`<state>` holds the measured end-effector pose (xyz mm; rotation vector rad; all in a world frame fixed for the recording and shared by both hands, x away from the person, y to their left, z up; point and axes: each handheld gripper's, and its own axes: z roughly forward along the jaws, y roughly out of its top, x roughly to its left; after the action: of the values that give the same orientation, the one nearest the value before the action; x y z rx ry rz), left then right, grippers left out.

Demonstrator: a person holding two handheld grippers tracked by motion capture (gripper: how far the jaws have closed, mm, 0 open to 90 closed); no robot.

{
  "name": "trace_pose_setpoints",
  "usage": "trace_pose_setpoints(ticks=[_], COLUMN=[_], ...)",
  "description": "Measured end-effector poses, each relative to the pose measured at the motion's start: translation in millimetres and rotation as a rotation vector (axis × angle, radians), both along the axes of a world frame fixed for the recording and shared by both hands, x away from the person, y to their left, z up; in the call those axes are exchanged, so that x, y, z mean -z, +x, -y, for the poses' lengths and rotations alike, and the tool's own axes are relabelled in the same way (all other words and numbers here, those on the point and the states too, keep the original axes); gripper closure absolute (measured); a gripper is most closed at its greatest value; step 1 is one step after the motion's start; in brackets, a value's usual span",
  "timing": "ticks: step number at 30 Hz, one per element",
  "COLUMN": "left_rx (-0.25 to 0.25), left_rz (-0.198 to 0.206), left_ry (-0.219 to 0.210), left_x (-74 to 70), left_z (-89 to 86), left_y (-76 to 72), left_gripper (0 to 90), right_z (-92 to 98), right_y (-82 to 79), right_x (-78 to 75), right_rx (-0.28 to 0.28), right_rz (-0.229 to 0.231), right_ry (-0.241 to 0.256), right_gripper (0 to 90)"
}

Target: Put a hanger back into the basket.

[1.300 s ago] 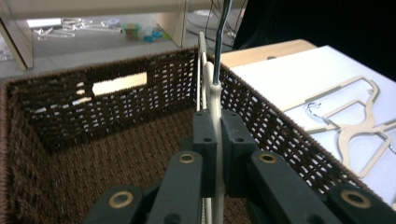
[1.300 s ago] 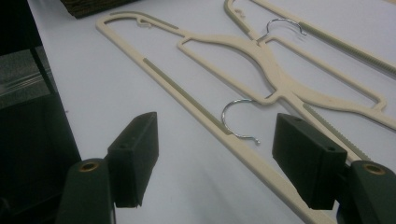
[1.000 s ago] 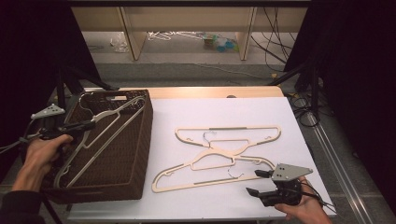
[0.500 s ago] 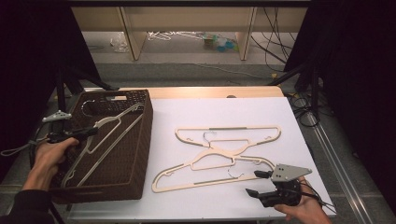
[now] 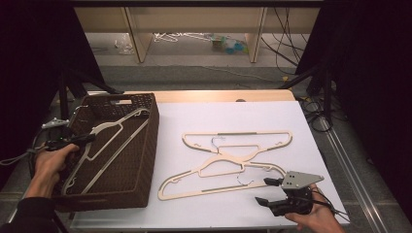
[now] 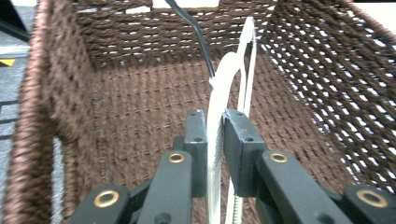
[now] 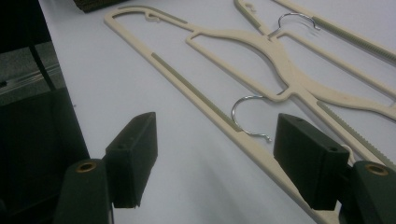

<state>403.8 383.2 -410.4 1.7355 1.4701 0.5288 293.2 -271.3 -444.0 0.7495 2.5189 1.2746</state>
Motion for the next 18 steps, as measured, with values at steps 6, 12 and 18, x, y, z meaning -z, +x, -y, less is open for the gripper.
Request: trace_pose_setpoints(ticks=[6,12,18], left_rx=[-0.058,-0.107,-0.077], left_rz=[-0.004,0.018,0.065], left_ry=[0.024,-0.002,-0.005], left_x=[3.5,2.1,-8.0], left_z=[-5.3,-12.5,-4.4], left_y=[-3.9,-9.3,-15.7], left_gripper=[74.4,71.0,64.0], right_z=[0.4,0.5,0.2], right_y=[0.6,0.8,1.1], right_x=[1.3,2.1,2.7], right_rx=[0.003,-0.003,-0.004], right_rz=[0.0,-0.006,-0.01], right_ry=[-0.001,0.01,0.016], right_gripper=[31.2,29.8,29.2])
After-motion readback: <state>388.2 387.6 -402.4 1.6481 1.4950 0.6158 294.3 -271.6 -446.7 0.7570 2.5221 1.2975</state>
